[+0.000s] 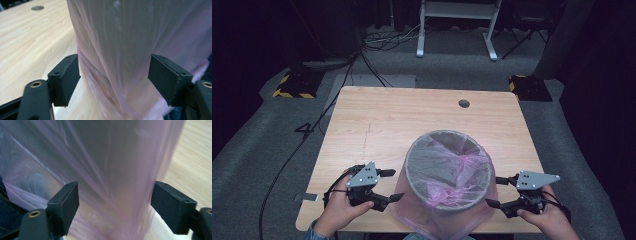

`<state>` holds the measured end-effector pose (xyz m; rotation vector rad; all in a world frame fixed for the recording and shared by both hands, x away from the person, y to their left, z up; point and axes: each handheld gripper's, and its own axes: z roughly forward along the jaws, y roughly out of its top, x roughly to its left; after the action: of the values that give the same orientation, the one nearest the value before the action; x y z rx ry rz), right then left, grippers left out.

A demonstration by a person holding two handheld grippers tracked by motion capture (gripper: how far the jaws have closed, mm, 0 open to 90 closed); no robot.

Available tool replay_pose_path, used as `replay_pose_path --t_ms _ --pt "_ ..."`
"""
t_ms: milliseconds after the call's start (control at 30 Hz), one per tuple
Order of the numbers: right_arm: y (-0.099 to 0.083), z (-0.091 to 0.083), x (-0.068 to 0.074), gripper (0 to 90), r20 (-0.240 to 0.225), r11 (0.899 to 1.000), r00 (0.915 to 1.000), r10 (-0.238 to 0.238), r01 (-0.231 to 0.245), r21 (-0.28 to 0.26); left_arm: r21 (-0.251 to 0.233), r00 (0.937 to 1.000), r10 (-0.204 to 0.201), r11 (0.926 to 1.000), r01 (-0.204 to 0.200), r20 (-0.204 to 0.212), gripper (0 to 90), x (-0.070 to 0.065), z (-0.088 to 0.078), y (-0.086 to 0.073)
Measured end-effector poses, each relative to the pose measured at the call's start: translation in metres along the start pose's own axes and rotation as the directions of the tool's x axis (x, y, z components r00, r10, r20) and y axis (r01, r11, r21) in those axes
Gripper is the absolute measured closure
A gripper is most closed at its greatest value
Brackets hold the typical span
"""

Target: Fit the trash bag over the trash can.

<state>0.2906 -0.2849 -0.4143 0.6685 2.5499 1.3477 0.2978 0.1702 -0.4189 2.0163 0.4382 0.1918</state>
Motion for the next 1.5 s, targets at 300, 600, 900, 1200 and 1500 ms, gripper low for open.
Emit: replay_pose_path --t_ms 300,600,900,1200,1500 --pt "0.012 0.004 -0.002 90.0 -0.046 1.0 0.9989 0.012 -0.011 0.003 0.022 0.9947 0.054 0.9982 -0.056 0.087 75.1 0.0 0.009 0.01" --pt "-0.002 0.011 -0.019 90.0 -0.002 0.995 0.9971 0.076 -0.076 0.058 0.12 0.9993 -0.028 0.9924 0.024 0.026 90.0 0.012 0.009 -0.008" --pt "-0.035 0.031 -0.03 90.0 0.063 0.97 0.9915 0.114 -0.125 0.211 0.27 0.9971 -0.047 0.9609 0.061 -0.061 90.0 0.019 0.02 -0.034" --pt "-0.019 0.006 -0.011 36.7 0.1 0.994 0.9949 0.009 -0.02 0.11 0.045 0.9988 0.024 0.9987 -0.022 -0.044 34.6 0.002 -0.003 -0.008" --pt "0.013 0.011 -0.004 88.6 0.025 1.0 0.9996 -0.011 0.01 0.02 0.142 0.996 0.084 0.9866 -0.08 -0.028 89.7 0.001 0.022 0.009"
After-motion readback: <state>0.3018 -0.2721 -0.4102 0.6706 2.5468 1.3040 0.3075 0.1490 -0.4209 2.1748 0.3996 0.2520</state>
